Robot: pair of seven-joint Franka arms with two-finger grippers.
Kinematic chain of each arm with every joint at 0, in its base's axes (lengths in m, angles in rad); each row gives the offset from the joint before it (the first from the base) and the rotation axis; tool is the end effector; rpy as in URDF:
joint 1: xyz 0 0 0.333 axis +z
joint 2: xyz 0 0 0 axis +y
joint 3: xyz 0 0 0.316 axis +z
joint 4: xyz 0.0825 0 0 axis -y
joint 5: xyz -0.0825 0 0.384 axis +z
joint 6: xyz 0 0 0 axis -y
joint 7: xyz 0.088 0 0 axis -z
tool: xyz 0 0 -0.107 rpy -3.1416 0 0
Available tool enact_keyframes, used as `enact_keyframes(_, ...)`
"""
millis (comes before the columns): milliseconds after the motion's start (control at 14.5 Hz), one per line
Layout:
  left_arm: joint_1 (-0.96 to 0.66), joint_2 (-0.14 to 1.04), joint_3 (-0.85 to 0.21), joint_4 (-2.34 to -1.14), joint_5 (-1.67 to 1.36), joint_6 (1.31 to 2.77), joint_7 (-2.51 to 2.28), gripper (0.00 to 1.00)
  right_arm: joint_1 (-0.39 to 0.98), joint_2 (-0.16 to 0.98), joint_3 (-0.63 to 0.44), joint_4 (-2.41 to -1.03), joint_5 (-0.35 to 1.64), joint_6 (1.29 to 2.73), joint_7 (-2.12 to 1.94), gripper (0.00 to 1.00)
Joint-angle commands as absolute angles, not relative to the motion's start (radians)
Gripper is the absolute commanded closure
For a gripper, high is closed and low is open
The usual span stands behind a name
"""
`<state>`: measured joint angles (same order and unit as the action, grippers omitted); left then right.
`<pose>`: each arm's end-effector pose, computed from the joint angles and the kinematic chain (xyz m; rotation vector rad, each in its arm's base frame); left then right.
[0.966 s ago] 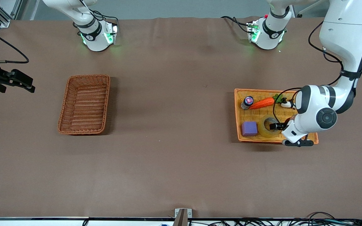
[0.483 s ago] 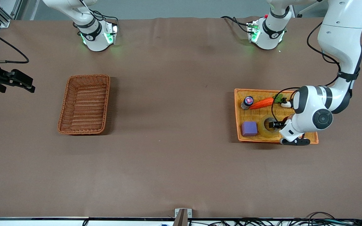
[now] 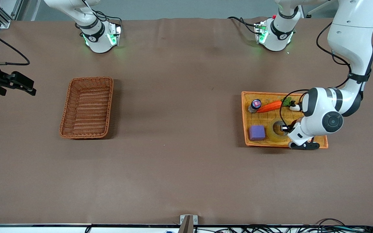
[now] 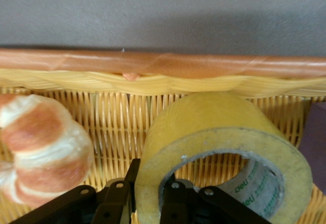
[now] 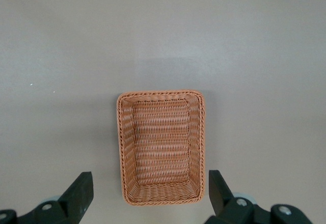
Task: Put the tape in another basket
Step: 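Lift the tape with the left gripper while the right gripper reaches over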
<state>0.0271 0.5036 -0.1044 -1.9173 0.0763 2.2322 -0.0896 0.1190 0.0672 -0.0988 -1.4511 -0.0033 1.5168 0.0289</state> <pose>0.6054 -0.0426 0.2158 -3.1083 0.0497 0.2867 0.5703 0.0133 0.6383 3.1316 -0.0136 -0.0015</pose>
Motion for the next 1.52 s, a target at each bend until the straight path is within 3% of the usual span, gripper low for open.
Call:
enact_keyframes(0, 0.037, 0.378, -0.117, -1.925, 0.097, 2.128, -0.031, 0.95, 0.115, 0.038, -0.095, -1.482, 0.011, 1.52, 0.041, 0.0)
enact_keyframes(276, 0.031, 0.272, -0.158, -1.887, 0.08, 2.045, 0.023, 0.99, 0.114, 0.038, -0.095, -1.482, 0.011, 1.522, 0.041, 0.0)
enact_keyframes(552, 0.011, 0.314, -0.309, -1.771, 0.08, 1.957, -0.177, 0.99, 0.114, 0.038, -0.097, -1.483, 0.011, 1.52, 0.041, 0.0)
enact_keyframes(828, -0.055, 0.44, -0.413, -1.637, 0.061, 1.94, -0.438, 1.0, 0.107, 0.038, -0.1, -1.48, 0.012, 1.531, 0.041, 0.0)
enact_keyframes(1241, -0.352, 0.773, -0.391, -1.281, 0.061, 1.948, -0.84, 1.0, 0.115, 0.041, -0.097, -1.482, 0.003, 1.546, 0.041, 0.0)
enact_keyframes(1448, -0.461, 0.867, -0.373, -1.213, 0.058, 2.066, -0.919, 0.97, 0.13, 0.075, -0.094, -1.486, 0.005, 1.565, 0.041, 0.0)
